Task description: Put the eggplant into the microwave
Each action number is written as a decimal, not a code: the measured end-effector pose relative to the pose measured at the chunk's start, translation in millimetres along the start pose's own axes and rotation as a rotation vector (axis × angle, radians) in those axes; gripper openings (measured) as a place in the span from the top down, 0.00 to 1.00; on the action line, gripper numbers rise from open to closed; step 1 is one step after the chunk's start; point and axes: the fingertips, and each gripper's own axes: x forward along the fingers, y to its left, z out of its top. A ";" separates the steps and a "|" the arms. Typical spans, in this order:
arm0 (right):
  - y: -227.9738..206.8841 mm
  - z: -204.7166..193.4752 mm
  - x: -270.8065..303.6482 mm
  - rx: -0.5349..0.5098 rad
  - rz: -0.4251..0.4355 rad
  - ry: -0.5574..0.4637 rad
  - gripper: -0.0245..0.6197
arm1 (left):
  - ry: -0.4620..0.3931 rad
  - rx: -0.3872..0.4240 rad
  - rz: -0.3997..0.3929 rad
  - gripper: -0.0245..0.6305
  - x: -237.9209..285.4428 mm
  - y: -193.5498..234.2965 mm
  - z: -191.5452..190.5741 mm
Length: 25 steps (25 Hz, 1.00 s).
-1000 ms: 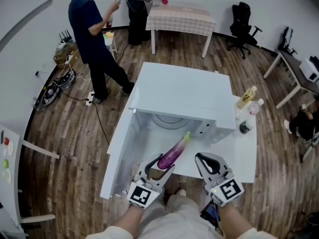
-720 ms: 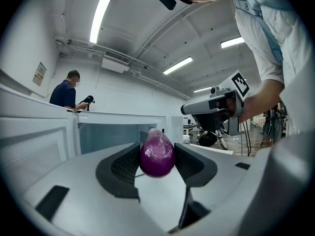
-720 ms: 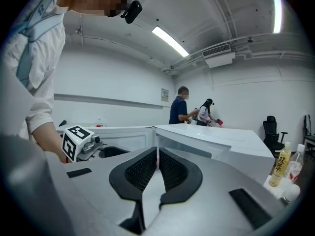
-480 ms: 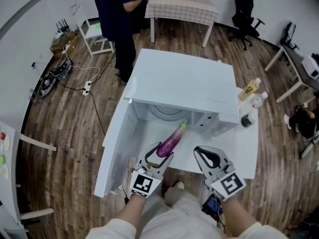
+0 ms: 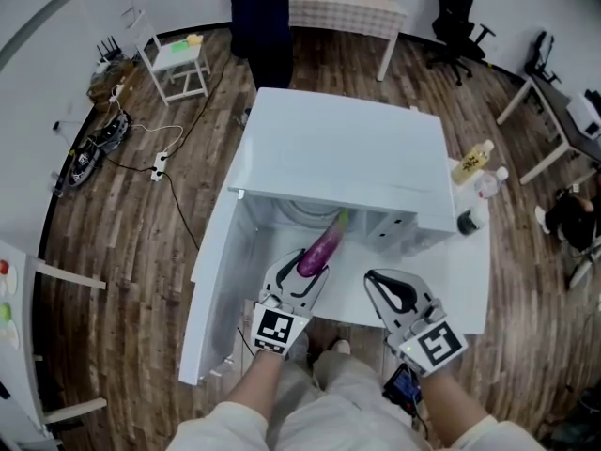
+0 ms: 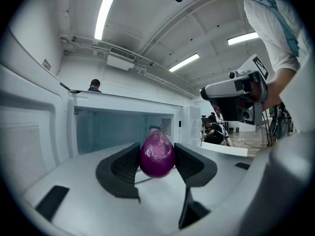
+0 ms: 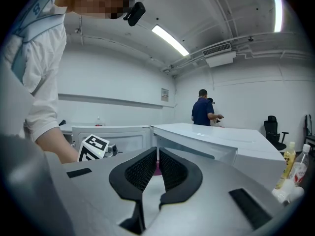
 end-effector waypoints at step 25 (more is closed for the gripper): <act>-22.7 1.2 21.5 0.014 -0.053 0.025 0.90 | 0.073 0.007 0.000 0.63 71.5 58.6 -29.2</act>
